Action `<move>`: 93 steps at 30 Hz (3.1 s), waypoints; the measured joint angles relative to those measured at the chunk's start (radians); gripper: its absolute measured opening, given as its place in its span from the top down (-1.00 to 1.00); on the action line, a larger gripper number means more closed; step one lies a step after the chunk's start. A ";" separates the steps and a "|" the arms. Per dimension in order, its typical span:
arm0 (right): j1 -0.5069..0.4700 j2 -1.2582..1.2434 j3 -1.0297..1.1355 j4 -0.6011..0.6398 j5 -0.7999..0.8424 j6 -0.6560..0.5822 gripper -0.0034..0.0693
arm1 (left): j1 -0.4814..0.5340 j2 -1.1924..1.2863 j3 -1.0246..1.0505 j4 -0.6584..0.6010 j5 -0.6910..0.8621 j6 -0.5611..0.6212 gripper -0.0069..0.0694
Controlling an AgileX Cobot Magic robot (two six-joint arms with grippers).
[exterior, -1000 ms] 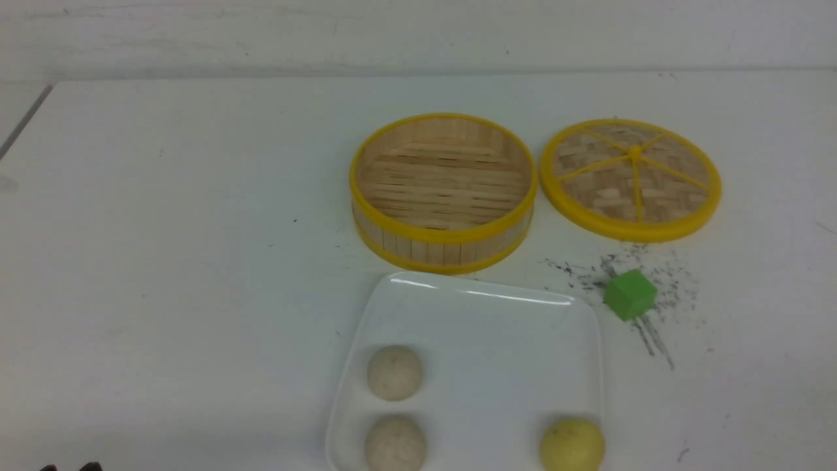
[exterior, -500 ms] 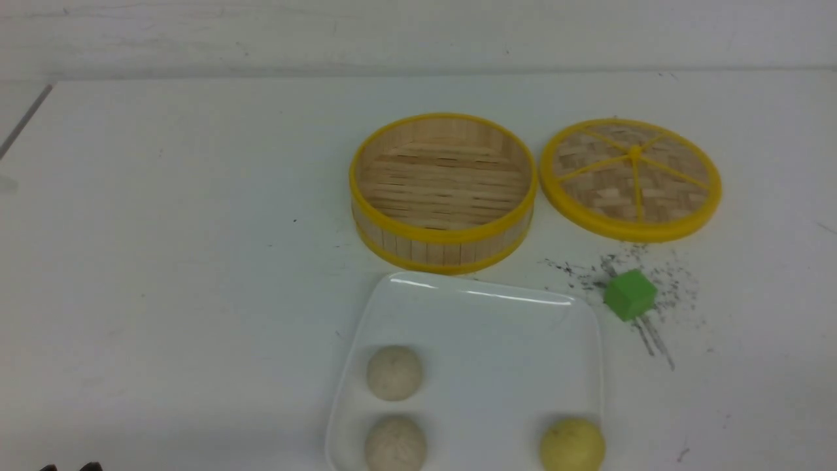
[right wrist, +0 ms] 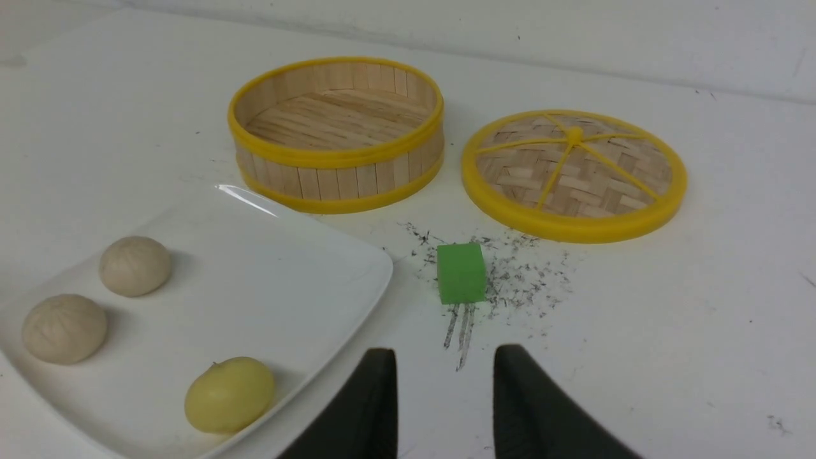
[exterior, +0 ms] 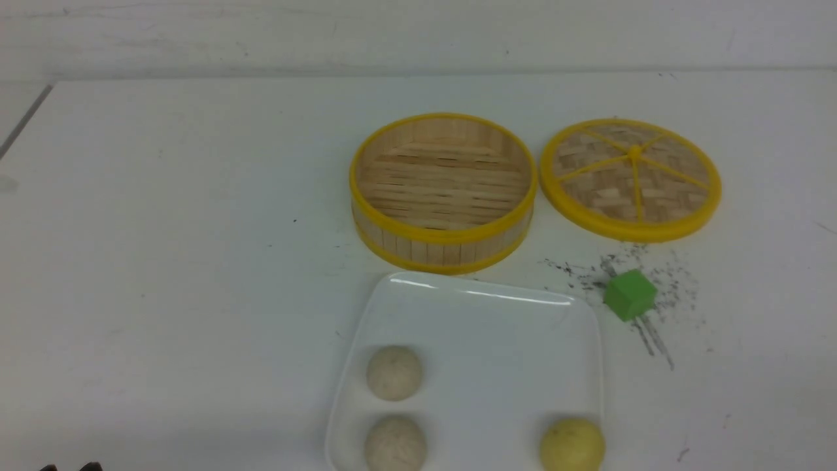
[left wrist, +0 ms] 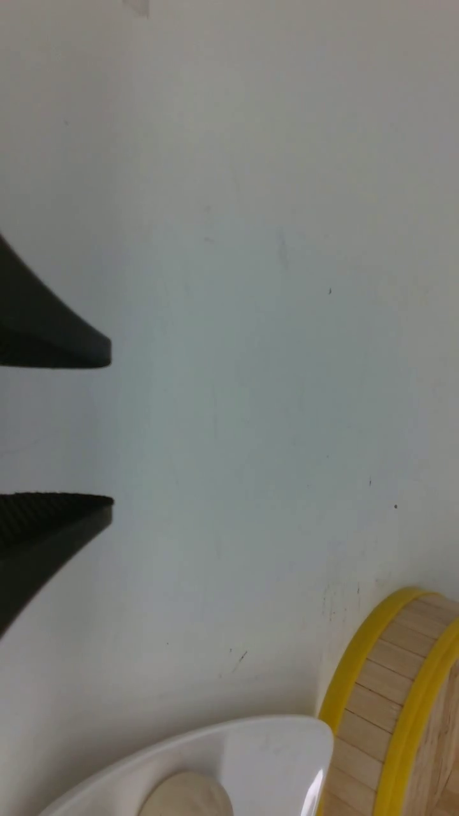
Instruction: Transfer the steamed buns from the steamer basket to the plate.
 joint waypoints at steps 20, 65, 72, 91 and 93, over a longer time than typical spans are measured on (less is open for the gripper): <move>0.000 0.000 0.000 -0.029 0.013 0.000 0.25 | 0.000 0.000 0.000 0.000 0.000 0.000 0.03; -0.271 0.004 0.417 -0.170 -0.188 -0.011 0.25 | 0.000 0.000 0.000 0.000 0.000 0.000 0.03; -0.503 0.004 0.451 -0.124 -0.307 0.039 0.25 | 0.000 0.000 0.000 0.000 0.000 0.000 0.03; -0.485 0.004 0.468 -0.047 -0.385 0.138 0.25 | 0.000 0.000 0.000 0.000 0.000 0.000 0.03; -0.480 0.004 0.468 -0.043 -0.388 0.138 0.25 | 0.000 0.000 0.000 0.000 0.000 0.000 0.03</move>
